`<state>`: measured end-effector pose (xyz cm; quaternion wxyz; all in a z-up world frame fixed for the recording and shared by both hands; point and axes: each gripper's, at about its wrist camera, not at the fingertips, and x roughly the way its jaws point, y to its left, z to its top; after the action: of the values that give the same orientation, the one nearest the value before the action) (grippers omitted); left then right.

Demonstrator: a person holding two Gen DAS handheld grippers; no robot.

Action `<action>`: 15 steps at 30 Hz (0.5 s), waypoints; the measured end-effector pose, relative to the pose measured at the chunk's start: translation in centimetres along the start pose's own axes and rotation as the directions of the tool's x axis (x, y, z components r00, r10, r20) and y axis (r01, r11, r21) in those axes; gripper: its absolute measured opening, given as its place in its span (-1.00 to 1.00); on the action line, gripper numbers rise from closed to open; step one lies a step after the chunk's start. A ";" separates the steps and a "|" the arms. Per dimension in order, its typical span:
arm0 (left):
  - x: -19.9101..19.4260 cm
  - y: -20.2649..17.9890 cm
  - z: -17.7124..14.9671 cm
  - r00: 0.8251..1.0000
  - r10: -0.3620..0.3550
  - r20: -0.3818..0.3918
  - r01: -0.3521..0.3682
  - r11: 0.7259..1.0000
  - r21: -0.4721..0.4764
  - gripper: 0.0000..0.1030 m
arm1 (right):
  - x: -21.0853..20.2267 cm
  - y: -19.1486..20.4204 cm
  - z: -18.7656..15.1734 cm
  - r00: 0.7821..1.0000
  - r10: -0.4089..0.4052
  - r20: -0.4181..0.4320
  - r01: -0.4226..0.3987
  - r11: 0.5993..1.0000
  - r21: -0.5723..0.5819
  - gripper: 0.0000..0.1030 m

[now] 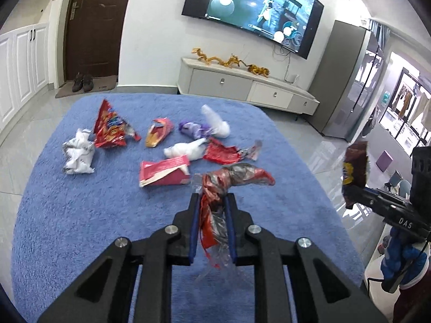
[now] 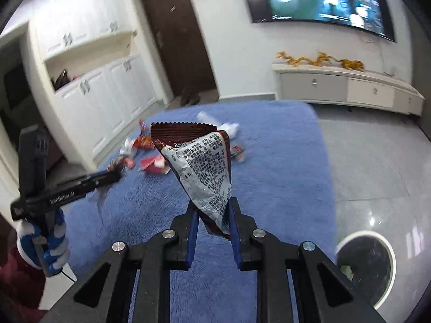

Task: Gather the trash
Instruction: 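Carry both wrappers over the bin and open both tools to drop them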

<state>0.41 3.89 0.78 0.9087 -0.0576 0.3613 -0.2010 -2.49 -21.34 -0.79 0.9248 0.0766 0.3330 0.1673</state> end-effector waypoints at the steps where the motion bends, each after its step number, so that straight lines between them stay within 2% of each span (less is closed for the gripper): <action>1: 0.0 -0.4 0.2 1.000 -0.008 -0.001 0.008 1.000 0.004 -0.68 | -0.9 -0.6 -0.1 1.000 -0.012 0.017 0.011 1.000 0.014 -0.61; 8: 0.5 -6.8 1.9 0.997 -0.080 0.003 0.080 0.993 0.088 -0.68 | -6.0 -5.5 -1.8 0.990 -0.101 0.101 0.088 0.988 0.130 -0.61; 15: 3.8 -15.7 2.8 0.986 -0.151 -0.067 0.162 0.963 0.214 -0.68 | -9.2 -12.1 -5.1 0.971 -0.208 0.121 0.168 0.946 0.277 -0.61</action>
<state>-0.27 -12.09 4.30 0.8814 0.0195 0.3538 -0.3123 -9.26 -35.74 -2.33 0.9403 0.1793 0.2882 0.0258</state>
